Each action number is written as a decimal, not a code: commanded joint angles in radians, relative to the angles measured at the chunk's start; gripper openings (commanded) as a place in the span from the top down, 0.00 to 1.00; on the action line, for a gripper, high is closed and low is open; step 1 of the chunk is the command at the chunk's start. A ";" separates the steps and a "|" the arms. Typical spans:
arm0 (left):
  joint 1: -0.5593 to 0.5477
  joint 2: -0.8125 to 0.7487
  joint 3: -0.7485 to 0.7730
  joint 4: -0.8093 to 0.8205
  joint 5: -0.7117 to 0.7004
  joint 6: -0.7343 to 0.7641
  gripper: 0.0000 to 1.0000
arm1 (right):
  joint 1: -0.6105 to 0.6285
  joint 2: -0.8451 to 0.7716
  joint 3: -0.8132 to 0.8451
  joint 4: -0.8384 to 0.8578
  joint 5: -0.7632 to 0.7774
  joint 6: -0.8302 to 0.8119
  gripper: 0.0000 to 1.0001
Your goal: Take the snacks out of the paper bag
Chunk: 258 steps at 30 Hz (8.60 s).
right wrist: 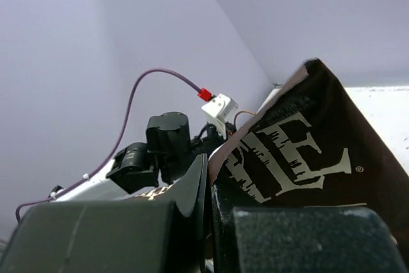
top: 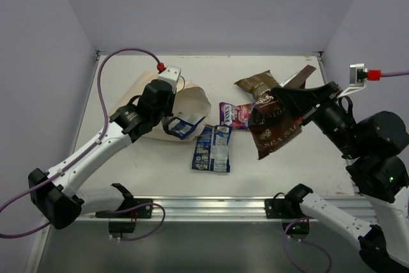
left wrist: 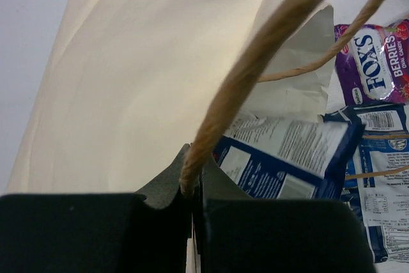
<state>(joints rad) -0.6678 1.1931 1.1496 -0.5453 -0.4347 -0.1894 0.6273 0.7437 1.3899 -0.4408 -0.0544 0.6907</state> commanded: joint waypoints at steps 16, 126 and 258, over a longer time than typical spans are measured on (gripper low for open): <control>0.074 -0.127 0.007 -0.073 -0.010 0.034 1.00 | -0.135 0.535 0.297 0.091 0.060 -0.165 1.00; 0.097 -0.357 -0.108 -0.088 0.192 0.249 1.00 | -0.026 0.007 -0.396 0.050 0.029 0.013 1.00; -0.052 -0.141 -0.020 0.099 0.430 -0.071 1.00 | 0.394 1.381 0.043 0.614 -0.283 0.399 0.62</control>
<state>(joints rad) -0.6617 1.0676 1.1091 -0.5644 -0.1822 -0.2516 1.0134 2.1059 1.3808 0.1490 -0.2760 1.1133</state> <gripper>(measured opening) 0.038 0.449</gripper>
